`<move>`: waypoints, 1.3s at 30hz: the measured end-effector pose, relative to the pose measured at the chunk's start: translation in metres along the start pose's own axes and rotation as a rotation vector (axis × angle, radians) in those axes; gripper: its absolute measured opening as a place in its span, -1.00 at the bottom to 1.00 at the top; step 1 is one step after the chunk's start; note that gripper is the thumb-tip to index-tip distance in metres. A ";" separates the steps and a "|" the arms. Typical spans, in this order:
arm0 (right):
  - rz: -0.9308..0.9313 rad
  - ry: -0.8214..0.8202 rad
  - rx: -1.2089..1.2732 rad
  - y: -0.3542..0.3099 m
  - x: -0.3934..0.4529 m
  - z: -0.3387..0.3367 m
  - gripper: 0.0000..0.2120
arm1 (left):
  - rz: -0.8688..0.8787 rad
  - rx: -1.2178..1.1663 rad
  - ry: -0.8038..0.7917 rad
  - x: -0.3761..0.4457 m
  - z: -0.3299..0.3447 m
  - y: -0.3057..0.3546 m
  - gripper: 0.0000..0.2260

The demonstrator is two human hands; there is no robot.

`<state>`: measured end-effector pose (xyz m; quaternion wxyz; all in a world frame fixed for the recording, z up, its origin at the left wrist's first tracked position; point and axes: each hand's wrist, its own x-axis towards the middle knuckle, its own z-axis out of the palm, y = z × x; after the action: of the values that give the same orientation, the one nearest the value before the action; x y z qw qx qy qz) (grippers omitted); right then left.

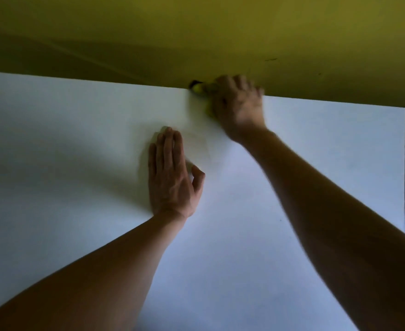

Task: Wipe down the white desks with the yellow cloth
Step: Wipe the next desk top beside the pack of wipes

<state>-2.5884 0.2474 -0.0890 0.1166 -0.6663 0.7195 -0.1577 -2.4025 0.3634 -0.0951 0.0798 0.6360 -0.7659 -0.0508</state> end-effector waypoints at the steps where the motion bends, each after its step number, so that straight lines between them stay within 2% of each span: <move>1: -0.034 -0.014 0.009 -0.025 0.006 0.009 -0.59 | -0.003 0.003 0.003 0.000 0.000 -0.001 -0.27; 4: -0.121 -0.066 0.037 -0.079 0.020 0.028 -0.56 | -0.005 0.008 -0.002 0.000 0.001 -0.004 -0.27; 6: -0.155 -0.076 0.051 -0.074 0.021 0.027 -0.57 | -0.002 0.015 -0.010 0.000 0.000 -0.004 -0.27; 8: -0.126 -0.027 0.062 -0.038 0.011 0.015 -0.56 | 0.006 0.004 -0.012 -0.001 -0.001 -0.005 -0.25; 11: 0.026 0.064 0.053 0.044 -0.018 -0.017 -0.54 | 0.013 0.012 -0.032 -0.001 -0.001 -0.005 -0.22; 14: 0.150 0.079 -0.015 0.117 -0.041 -0.055 -0.59 | 0.005 0.010 -0.043 -0.001 -0.002 -0.004 -0.21; 17: 0.214 0.112 -0.033 0.138 -0.042 -0.060 -0.64 | -0.001 -0.001 -0.032 0.000 -0.002 -0.002 -0.21; 20: 0.253 0.135 -0.042 0.107 -0.034 -0.042 -0.56 | -0.006 -0.005 -0.017 0.000 -0.001 -0.002 -0.23; 23: 0.166 0.071 0.011 0.037 -0.016 -0.015 -0.50 | -0.008 -0.010 0.005 0.001 0.000 -0.002 -0.27; 26: 0.075 0.060 0.041 -0.032 -0.002 0.012 -0.60 | -0.004 -0.019 0.029 0.000 0.001 -0.003 -0.31; 28: 0.028 0.072 0.054 -0.044 0.001 0.017 -0.65 | -0.004 -0.003 0.031 0.001 0.001 -0.003 -0.31; 31: -0.010 0.063 0.020 -0.015 -0.004 0.006 -0.58 | 0.009 -0.018 0.033 -0.001 0.001 -0.002 -0.31; 33: 0.055 0.063 0.005 0.018 -0.014 -0.010 -0.53 | 0.007 -0.020 0.021 0.000 -0.001 -0.002 -0.31; 39: 0.265 0.130 -0.088 0.136 -0.045 -0.065 -0.59 | -0.008 -0.052 0.020 0.000 -0.002 0.000 -0.31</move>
<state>-2.7345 0.3057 -0.0831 0.0605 -0.5582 0.8134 -0.1519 -2.4019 0.3635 -0.0928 0.1039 0.6371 -0.7610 -0.0646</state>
